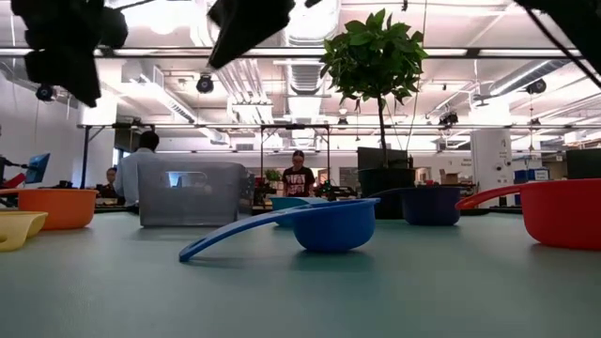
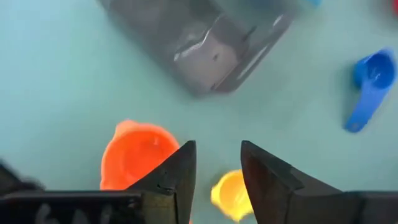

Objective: Nest measuring cups in basket
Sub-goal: Stack the orange measuring cup on top of the violet measuring cup

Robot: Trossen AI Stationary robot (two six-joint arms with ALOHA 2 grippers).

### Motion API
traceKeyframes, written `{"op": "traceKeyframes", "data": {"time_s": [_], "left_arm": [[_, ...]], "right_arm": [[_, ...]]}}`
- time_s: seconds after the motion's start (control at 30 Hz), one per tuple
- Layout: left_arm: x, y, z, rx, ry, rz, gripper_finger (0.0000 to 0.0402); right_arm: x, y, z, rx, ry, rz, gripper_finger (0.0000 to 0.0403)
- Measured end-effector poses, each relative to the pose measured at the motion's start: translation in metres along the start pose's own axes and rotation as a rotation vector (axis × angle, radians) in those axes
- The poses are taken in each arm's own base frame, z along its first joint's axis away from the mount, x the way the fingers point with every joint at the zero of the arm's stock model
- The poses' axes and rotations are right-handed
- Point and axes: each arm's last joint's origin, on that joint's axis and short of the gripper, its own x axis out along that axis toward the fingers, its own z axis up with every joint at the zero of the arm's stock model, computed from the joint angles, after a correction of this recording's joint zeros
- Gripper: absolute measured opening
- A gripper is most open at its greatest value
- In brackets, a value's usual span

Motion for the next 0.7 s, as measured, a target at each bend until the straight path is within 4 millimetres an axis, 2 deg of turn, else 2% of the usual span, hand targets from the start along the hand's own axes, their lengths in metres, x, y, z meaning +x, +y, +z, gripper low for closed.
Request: {"op": "traceKeyframes", "data": {"time_s": [0.23,0.43,0.57,0.7], "left_arm": [[0.004,-0.001,-0.004,-0.063,0.064,0.034,0.0098],[0.009,-0.004,-0.007,-0.083,0.065,0.036,0.0098],[0.024,-0.005,-0.014,-0.113,0.093,0.03,0.011],[0.04,-0.004,-0.022,-0.125,0.132,0.029,0.0143]], "right_arm": [[-0.014,0.017,-0.02,0.052,0.056,0.013,0.0029],[-0.041,0.033,-0.033,0.08,-0.045,-0.047,0.0027],[-0.048,0.045,-0.046,0.094,-0.102,-0.069,0.0027],[-0.065,0.055,-0.057,0.097,-0.17,-0.143,0.0027]]}}
